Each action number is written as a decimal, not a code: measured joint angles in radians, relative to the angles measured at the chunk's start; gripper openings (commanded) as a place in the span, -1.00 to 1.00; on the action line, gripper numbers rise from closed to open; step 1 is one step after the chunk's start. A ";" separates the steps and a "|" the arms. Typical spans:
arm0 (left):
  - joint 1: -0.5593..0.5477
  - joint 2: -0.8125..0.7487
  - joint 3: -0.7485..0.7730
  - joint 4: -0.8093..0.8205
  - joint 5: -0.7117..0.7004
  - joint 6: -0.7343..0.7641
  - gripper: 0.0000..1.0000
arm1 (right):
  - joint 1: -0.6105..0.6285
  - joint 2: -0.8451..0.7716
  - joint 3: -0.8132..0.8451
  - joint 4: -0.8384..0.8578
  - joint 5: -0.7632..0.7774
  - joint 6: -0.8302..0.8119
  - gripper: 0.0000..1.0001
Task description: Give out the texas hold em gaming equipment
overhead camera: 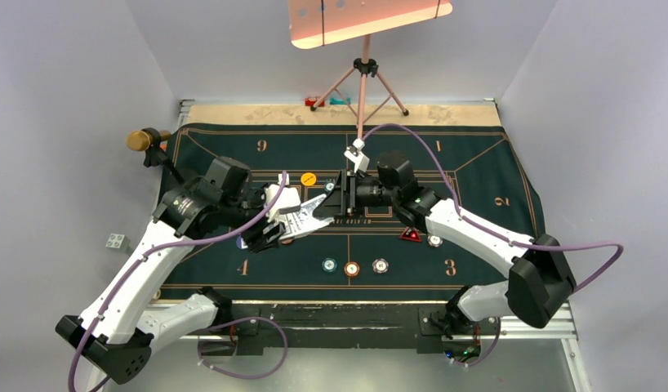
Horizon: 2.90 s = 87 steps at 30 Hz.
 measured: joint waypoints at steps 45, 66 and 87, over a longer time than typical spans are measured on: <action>0.001 -0.040 -0.036 0.077 0.029 -0.063 -1.00 | 0.058 -0.023 0.163 -0.250 0.149 -0.145 0.23; 0.007 -0.048 -0.032 0.075 0.062 -0.080 -1.00 | 0.051 -0.088 0.167 -0.346 0.246 -0.190 0.11; 0.007 -0.052 -0.028 0.072 0.069 -0.080 -1.00 | 0.029 -0.130 0.165 -0.386 0.316 -0.209 -0.21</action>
